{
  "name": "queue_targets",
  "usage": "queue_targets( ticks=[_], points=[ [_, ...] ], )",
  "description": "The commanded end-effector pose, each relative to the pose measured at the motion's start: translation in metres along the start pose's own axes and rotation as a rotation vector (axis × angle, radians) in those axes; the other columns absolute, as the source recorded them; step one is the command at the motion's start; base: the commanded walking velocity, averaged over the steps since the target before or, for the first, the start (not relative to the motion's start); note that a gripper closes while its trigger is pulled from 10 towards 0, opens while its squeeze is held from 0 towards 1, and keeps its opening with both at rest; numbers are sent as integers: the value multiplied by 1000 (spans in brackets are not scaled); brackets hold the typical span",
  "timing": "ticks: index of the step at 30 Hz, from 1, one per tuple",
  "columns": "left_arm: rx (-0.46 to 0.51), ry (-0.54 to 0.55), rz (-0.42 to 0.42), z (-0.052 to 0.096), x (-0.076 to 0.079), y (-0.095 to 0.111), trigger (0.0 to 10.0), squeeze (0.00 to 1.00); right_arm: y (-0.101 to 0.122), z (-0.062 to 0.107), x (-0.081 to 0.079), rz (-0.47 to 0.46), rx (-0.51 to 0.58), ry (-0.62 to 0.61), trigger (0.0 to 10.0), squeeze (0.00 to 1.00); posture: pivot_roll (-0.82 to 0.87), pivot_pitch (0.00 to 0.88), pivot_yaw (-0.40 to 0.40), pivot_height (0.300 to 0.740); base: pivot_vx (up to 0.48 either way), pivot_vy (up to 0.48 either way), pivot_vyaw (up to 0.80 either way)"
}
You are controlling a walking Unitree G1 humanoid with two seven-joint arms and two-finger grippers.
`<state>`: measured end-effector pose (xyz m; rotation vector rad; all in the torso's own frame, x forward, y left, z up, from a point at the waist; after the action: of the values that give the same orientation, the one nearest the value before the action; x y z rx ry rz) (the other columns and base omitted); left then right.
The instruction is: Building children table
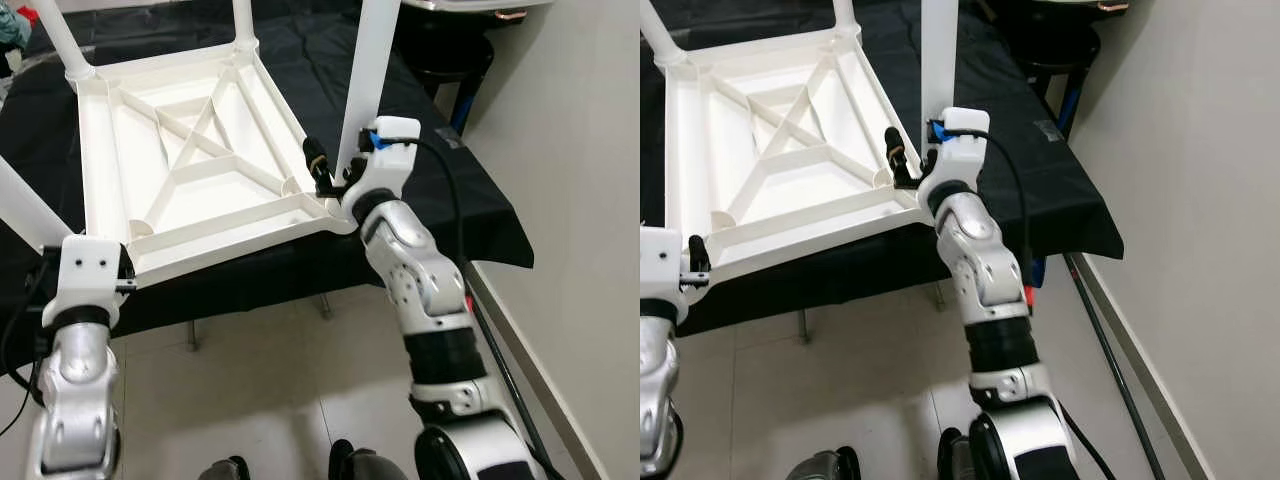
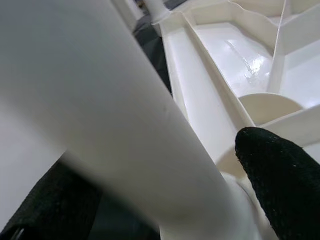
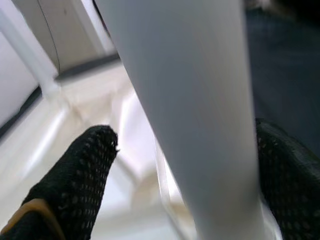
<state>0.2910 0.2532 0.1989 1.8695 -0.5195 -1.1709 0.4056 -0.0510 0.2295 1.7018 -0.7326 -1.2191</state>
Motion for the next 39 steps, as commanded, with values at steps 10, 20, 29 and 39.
queue_targets(
  ticks=[10,20,29,39],
  points=[
    [0,-45,21,38,23,17,10000,0,-14,7,16,1,-79,17,10000,0,149,199,-47,740,0,0,0],
    [75,-279,130,54,73,41,10000,0,12,11,18,63,33,51,10000,0,133,199,-38,740,0,0,0],
    [142,-308,171,54,82,59,10000,0,51,-19,-3,96,133,29,10000,0,143,196,-41,740,0,0,0],
    [142,-281,159,48,77,56,10000,0,28,-3,-126,-17,67,354,10000,0,130,203,-43,740,0,0,0]
  ],
)
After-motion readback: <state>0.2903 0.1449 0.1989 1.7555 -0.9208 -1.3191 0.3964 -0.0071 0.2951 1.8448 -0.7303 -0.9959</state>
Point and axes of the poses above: a point about 5 cm out from each wrist's last joint towards the gripper, its own z axis pointing back from the gripper into the wrist, its own y axis along the axis of the wrist's last joint, x = y × z, the point moved 6 cm from there along -z, pointing out of the wrist towards the gripper, and after that the axes turned 10 degrees about -z, right-handed, at the moved point
